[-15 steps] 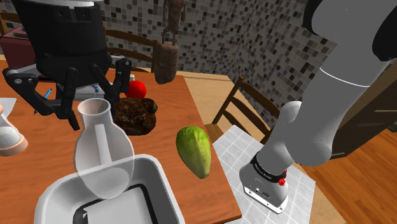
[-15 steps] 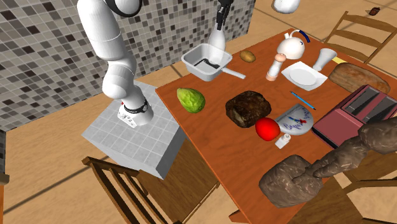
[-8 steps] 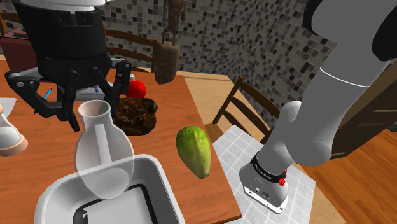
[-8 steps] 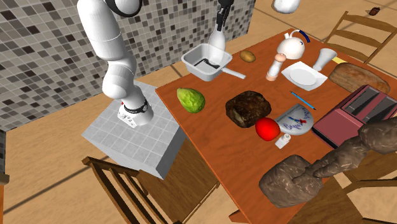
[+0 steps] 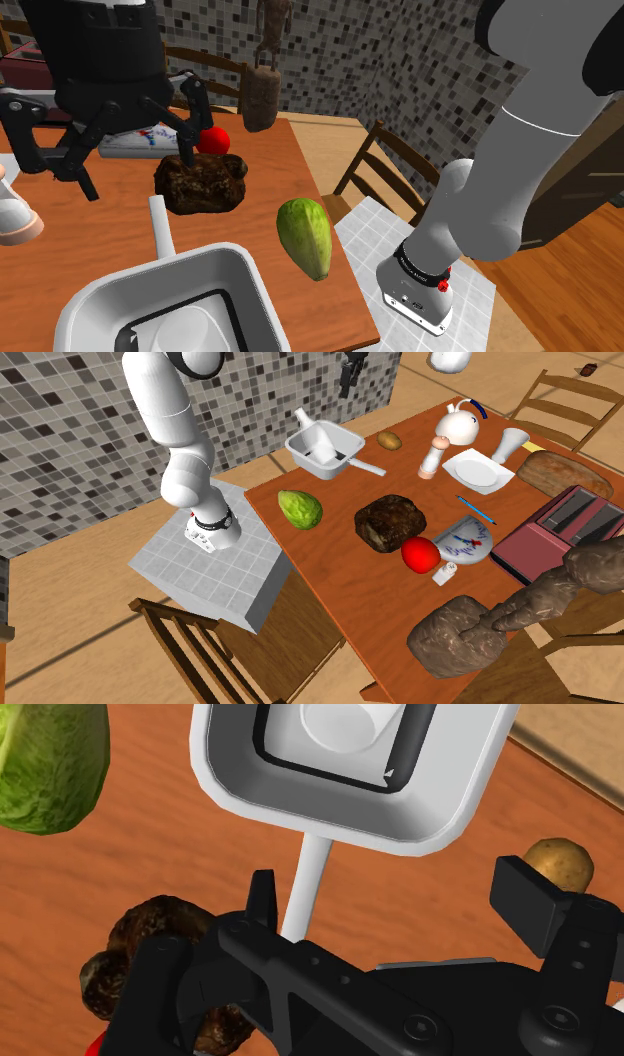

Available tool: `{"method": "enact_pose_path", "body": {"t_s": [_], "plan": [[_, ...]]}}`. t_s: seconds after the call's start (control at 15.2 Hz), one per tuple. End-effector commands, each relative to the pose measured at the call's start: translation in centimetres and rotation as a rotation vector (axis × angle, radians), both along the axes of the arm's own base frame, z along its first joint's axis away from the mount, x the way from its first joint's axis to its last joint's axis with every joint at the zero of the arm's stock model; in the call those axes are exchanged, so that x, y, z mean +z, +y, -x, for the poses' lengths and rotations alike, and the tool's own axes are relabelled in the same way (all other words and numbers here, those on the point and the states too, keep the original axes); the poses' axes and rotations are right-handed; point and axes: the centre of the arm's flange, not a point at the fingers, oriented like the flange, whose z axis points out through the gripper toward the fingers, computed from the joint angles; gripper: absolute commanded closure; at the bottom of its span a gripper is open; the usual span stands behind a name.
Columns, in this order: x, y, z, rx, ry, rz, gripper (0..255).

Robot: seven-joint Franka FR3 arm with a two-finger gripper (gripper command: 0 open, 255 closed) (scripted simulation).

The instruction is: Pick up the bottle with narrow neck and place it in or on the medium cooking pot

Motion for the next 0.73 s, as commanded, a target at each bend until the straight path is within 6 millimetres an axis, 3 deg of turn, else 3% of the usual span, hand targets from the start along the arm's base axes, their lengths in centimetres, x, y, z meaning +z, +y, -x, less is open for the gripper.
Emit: {"method": "enact_pose_path", "body": {"t_s": [0.0, 0.13, 0.66], "plan": [[1.9, 0.1, 0.1, 0.0, 0.0, 0.0, 0], [4.3, 0.1, -0.1, 0.0, 0.0, 0.0, 0], [4.3, 0.1, -0.1, 0.0, 0.0, 0.0, 0]]}}
